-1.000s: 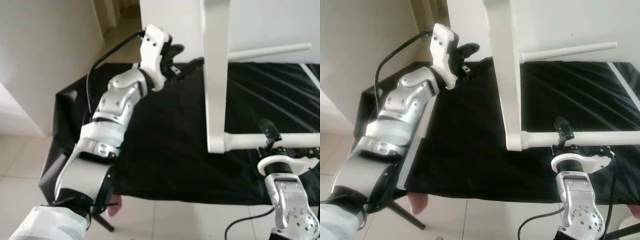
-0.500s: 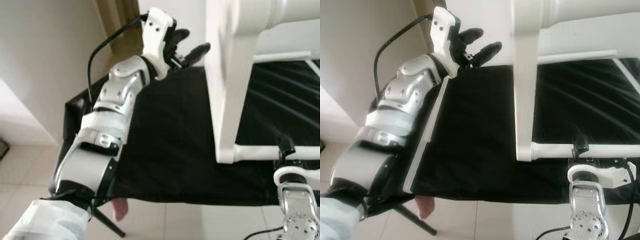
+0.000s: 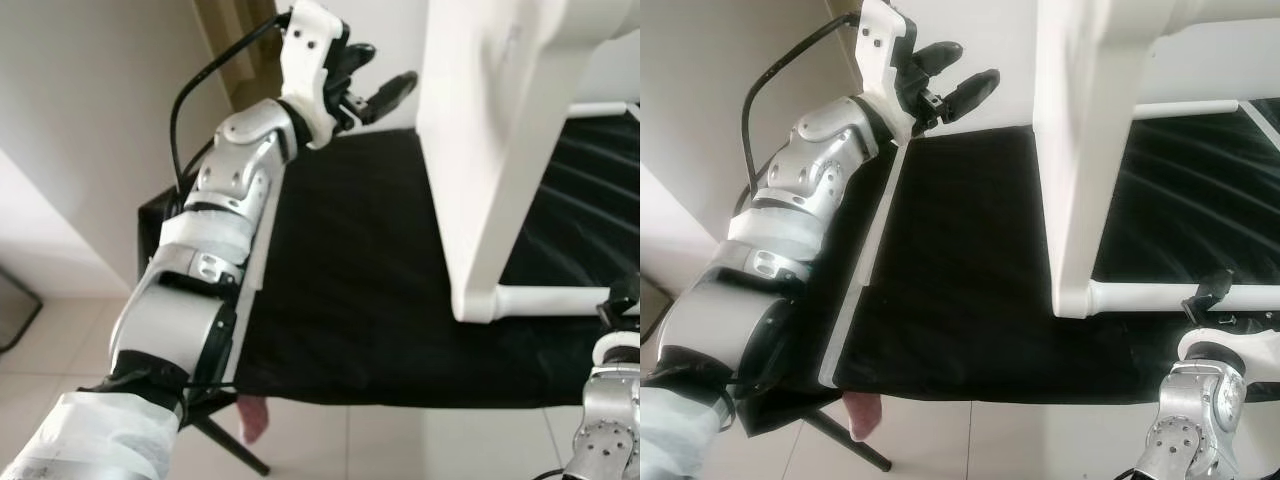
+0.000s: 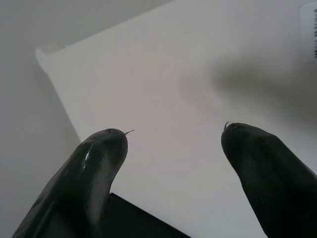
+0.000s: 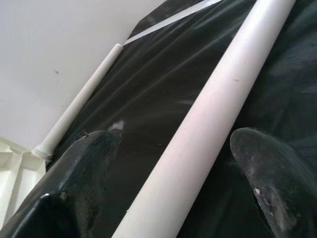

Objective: Building children table

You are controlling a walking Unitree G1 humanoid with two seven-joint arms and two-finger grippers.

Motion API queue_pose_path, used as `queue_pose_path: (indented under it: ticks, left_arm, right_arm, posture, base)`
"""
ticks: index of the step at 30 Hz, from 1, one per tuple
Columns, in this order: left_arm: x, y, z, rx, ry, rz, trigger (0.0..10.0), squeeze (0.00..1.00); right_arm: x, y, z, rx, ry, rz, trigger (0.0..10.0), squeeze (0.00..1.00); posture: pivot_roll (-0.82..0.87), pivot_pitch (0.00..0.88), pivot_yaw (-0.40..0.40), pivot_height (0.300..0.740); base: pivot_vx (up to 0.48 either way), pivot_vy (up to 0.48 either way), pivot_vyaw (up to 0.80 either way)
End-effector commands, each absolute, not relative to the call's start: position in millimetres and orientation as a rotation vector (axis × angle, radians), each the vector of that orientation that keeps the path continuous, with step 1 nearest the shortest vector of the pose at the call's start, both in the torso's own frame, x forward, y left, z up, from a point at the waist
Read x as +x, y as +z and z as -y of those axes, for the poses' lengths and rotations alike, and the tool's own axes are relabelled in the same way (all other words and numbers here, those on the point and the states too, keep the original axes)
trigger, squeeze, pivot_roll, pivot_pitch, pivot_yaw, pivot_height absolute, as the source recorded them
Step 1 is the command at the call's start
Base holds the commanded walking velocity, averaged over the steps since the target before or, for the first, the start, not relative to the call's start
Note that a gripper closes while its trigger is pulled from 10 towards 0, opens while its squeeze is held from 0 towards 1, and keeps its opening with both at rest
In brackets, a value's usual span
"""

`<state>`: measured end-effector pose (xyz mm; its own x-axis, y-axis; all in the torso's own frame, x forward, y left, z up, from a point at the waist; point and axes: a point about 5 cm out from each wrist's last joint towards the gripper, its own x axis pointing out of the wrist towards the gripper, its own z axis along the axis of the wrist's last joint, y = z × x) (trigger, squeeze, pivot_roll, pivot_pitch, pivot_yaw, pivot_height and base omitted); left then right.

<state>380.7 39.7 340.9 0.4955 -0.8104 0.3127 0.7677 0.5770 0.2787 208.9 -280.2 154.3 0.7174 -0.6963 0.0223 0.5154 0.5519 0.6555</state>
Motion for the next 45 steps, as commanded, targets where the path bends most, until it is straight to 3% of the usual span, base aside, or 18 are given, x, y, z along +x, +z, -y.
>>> queue_pose_path:
  ticks: [1,3,6,45]
  left_arm:
    - [374.1,341.2,-35.0,0.163,-1.134,0.437,10.0,0.00]
    - [374.2,341.0,-34.8,0.165,-1.138,0.435,10.0,0.00]
    - [374.8,338.6,-36.1,0.167,-1.140,0.428,10.0,0.00]
    - [374.8,338.6,-36.1,0.167,-1.140,0.428,10.0,0.00]
  right_arm:
    - [98.9,43.2,222.9,0.713,-0.931,-0.260,10.0,0.00]
    - [94.1,42.6,221.8,0.658,-0.919,-0.278,10.0,0.00]
    - [87.4,80.7,232.4,0.262,-0.900,-0.108,10.0,0.00]
    - [87.4,80.7,232.4,0.262,-0.900,-0.108,10.0,0.00]
  posture:
    - [-0.06,0.000,0.173,0.740]
    - [-0.06,0.000,0.174,0.740]
    - [-0.05,0.000,0.175,0.740]
    - [-0.05,0.000,0.175,0.740]
  base:
    - [0.000,0.000,0.00]
    - [0.000,0.000,0.00]
    - [0.000,0.000,0.00]
    - [0.000,0.000,0.00]
